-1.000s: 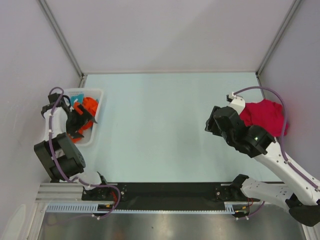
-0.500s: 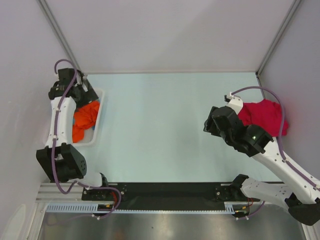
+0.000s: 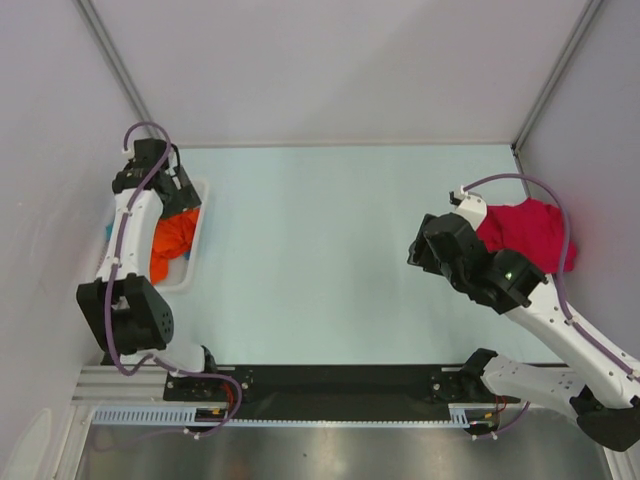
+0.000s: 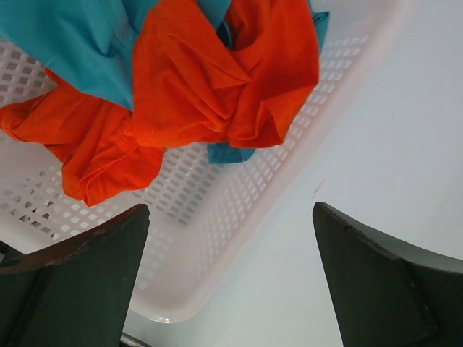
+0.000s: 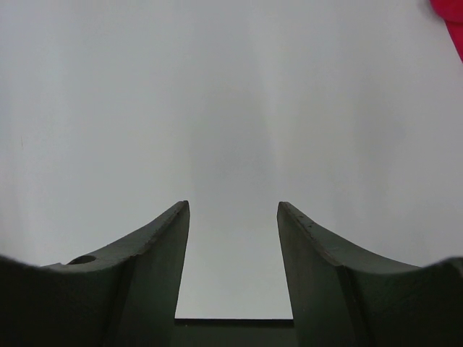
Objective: Fold and stack the t-shirts
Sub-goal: Grab crumpled tshirt from bin with the left arm
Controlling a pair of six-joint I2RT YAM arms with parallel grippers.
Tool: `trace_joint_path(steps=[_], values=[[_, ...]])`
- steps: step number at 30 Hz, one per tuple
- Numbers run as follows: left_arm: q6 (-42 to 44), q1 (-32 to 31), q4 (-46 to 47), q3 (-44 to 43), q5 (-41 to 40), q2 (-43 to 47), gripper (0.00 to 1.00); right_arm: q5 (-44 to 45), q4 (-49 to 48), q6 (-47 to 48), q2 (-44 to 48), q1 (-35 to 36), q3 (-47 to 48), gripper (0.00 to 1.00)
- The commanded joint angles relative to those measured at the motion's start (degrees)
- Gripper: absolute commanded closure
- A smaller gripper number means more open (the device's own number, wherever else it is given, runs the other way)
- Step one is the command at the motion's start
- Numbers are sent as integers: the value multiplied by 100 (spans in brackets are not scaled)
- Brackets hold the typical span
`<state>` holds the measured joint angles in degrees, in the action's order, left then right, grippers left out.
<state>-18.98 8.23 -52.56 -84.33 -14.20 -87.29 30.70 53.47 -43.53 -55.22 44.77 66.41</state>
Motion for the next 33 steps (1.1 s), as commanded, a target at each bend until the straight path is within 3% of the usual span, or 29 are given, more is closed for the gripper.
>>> trace_joint_path(steps=[1,13,21,24,25,27,28,29,33], values=[[-52,47,-79,-188,-532,-446,0,112,277,-112,187,-12,117,42],[-422,196,0,-267,-830,-1352,0,332,673,-112,249,-13,205,41],[-273,601,201,-304,-409,-1616,3,384,647,-112,108,-13,206,41],[-203,610,482,-58,-14,-1599,19,384,647,-129,73,-13,205,41],[-185,627,535,-13,117,-1616,35,393,647,-130,64,-13,197,41],[-176,645,632,83,443,-1686,49,402,638,-121,82,-4,179,41],[-185,645,641,110,470,-1695,83,402,629,-121,90,-12,170,41],[-228,645,650,128,479,-1695,91,428,638,-112,99,-13,144,41],[-229,645,729,242,576,-1608,99,472,603,-51,117,-21,83,41]])
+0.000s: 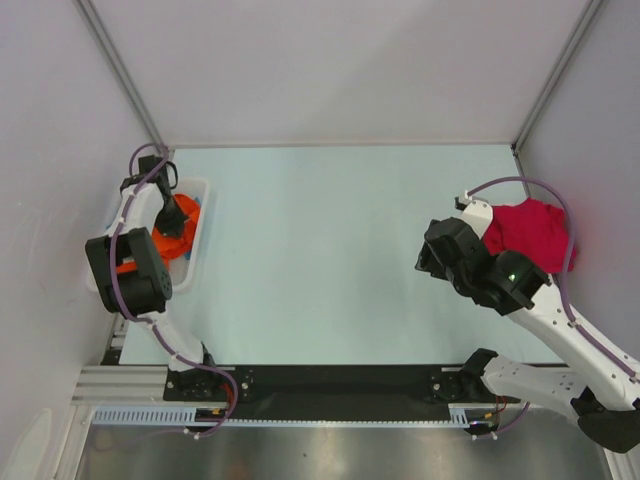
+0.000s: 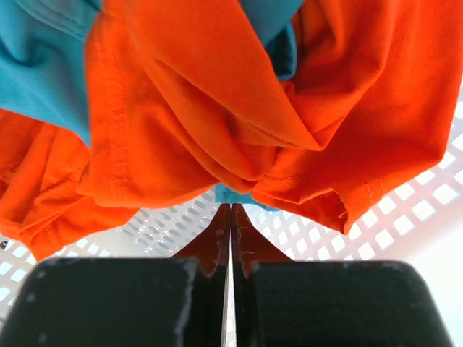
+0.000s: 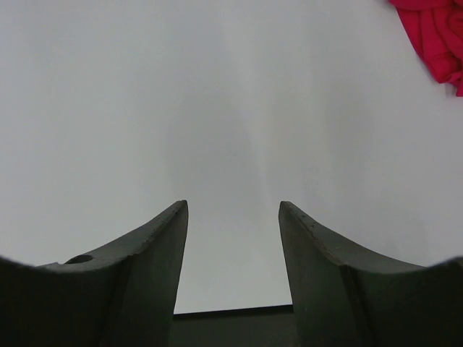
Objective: Fold and stack the t-shirts
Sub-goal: Grab crumpled tshirt from bin with the left arm
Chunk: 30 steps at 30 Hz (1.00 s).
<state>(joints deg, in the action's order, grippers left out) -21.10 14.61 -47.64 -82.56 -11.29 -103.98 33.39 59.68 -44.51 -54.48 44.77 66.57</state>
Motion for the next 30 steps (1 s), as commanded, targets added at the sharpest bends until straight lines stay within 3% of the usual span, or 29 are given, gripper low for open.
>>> trace_joint_path(steps=[1,3,6,7,8,24,30], values=[[-17,7,246,65,268,80,99,203,-35,65,16,-30,67,41],[-34,7,211,13,102,141,97,177,-70,92,-36,-30,85,41],[-34,24,132,-84,-145,150,50,124,-123,100,-98,-30,111,41],[-60,76,71,-119,-337,116,30,116,-158,109,-98,-30,111,41],[-139,112,1,-137,-400,115,26,115,-158,118,-98,-30,94,41],[-236,516,220,311,-445,406,23,54,-238,285,-326,-48,252,40],[-175,525,404,407,-207,256,29,36,-229,294,-327,-39,269,41]])
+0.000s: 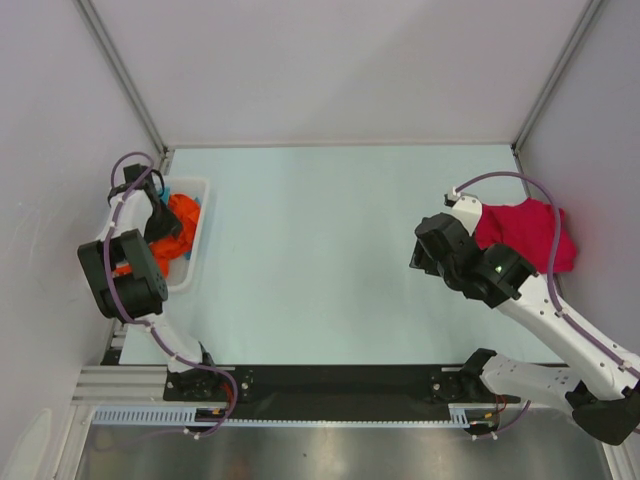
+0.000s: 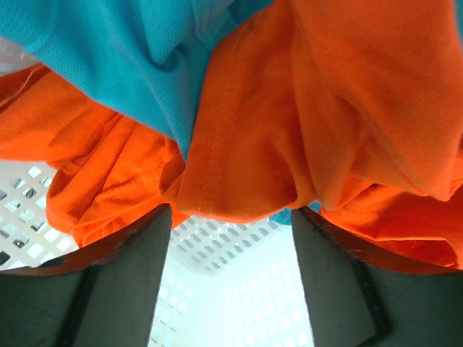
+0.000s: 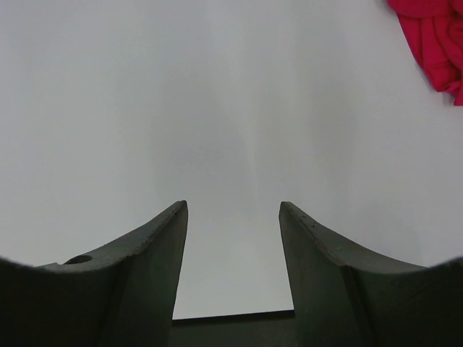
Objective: Fold and stack the t-shirts
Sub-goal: Grab crumpled tshirt from bin with the left arm
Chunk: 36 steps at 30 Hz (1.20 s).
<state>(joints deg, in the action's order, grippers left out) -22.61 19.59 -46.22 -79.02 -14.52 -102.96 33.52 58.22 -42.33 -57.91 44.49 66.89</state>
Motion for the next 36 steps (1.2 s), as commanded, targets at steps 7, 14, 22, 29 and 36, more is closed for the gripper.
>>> trace_joint_path(steps=[7,14,22,29,36], values=[[108,53,482,45,318,30,52,50,-82,119,-1,-19,280,41],[231,62,561,54,608,65,85,58,-56,128,34,-19,280,41],[345,-70,386,-393,811,373,100,-82,-170,111,-27,-11,272,41],[336,-281,-98,-1307,705,505,100,-117,-223,111,-27,-19,272,41],[398,-369,-555,-2231,670,522,100,-240,-320,58,-80,-19,236,41]])
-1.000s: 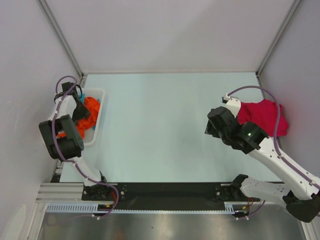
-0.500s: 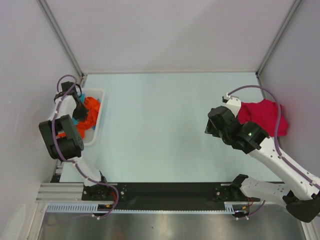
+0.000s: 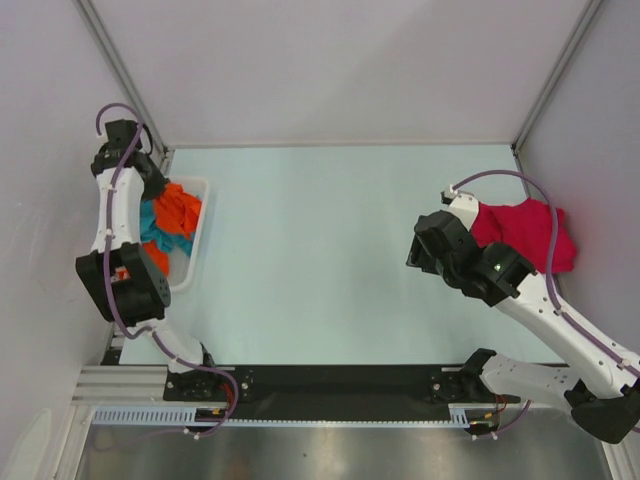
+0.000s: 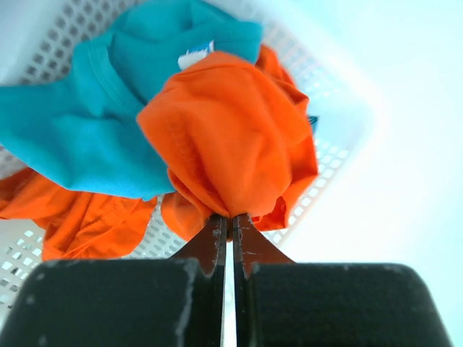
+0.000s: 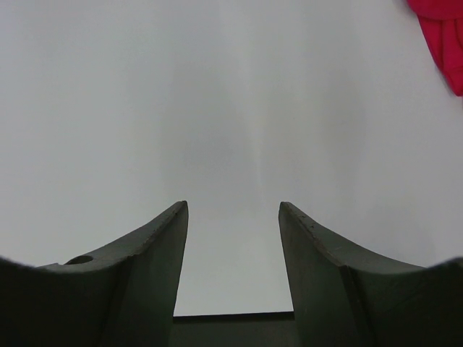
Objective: Fold and stack the t-shirts
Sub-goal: Grab crumpled tshirt from bin with the left arm
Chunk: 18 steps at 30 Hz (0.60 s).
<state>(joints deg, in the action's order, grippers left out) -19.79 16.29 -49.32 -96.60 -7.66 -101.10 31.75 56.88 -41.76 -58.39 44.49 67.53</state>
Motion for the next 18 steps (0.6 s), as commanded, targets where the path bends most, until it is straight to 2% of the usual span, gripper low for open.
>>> trace_joint_path(steps=[1,8,11,12,18], values=[[116,-39,-288,-500,-34,336,100,-63,-195,1,-32,-11,164,41],[72,-56,-350,-676,80,494,100,-55,-186,-17,-6,-19,147,41],[151,-161,-429,-965,474,565,100,-55,-212,-34,-5,-11,112,41],[264,-223,-464,-1062,850,574,100,-63,-221,-34,3,-2,103,41],[503,-1207,-912,-1730,178,758,100,-178,-353,-96,-102,51,6,42]])
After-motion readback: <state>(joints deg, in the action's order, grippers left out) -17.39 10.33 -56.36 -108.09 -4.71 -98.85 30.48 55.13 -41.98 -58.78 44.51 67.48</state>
